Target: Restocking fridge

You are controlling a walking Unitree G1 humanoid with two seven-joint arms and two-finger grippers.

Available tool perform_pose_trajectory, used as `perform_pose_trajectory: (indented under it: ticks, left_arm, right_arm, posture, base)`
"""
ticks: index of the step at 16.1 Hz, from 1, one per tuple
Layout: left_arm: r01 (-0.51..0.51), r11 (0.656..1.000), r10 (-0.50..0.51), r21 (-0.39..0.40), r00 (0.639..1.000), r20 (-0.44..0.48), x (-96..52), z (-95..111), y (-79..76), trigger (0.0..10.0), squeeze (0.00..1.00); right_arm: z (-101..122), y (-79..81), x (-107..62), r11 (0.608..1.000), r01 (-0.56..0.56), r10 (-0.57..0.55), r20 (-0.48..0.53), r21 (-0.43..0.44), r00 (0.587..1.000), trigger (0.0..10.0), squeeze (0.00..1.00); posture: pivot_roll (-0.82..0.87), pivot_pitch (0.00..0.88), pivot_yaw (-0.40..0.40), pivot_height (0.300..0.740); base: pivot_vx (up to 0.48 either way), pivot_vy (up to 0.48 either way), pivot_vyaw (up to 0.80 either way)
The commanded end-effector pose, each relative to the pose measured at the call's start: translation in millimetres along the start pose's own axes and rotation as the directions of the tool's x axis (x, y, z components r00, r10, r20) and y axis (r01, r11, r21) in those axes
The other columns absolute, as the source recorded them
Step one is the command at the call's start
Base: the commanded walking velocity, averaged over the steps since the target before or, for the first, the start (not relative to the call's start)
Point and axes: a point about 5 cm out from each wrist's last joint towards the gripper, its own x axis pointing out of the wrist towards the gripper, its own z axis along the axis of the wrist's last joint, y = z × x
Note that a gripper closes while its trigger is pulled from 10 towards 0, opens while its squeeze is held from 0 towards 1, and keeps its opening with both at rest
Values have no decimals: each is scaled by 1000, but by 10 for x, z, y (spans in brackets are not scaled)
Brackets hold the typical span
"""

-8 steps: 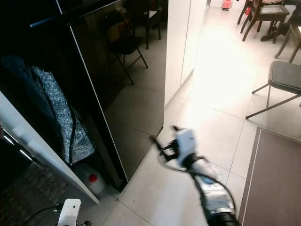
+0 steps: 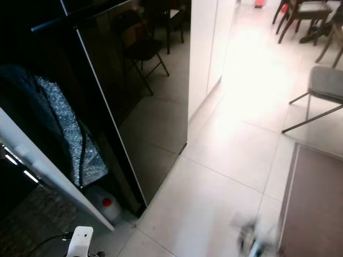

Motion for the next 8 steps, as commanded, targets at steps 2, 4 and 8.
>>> perform_pose_trajectory:
  ticks: [2,4,8]
  left_arm:
    - [-11,1000,11,0,1000,-27,-11,-88,-1,10000,0]
    - [-11,1000,10,-3,999,-34,-15,-117,-2,10000,0]
    - [-19,999,17,-28,998,-54,-32,-220,7,10000,0]
  right_arm:
    - [-184,161,-3,999,-36,37,-67,26,997,10000,0]
    - [-245,239,-6,999,-42,44,-80,28,996,10000,0]
    - [-305,276,-17,998,-58,55,-87,-32,995,10000,0]
  posture:
    - [-78,34,57,740]
    - [-84,42,60,740]
    - [-54,45,31,740]
  base:
    - [0,0,0]
    - [0,0,0]
    - [0,0,392]
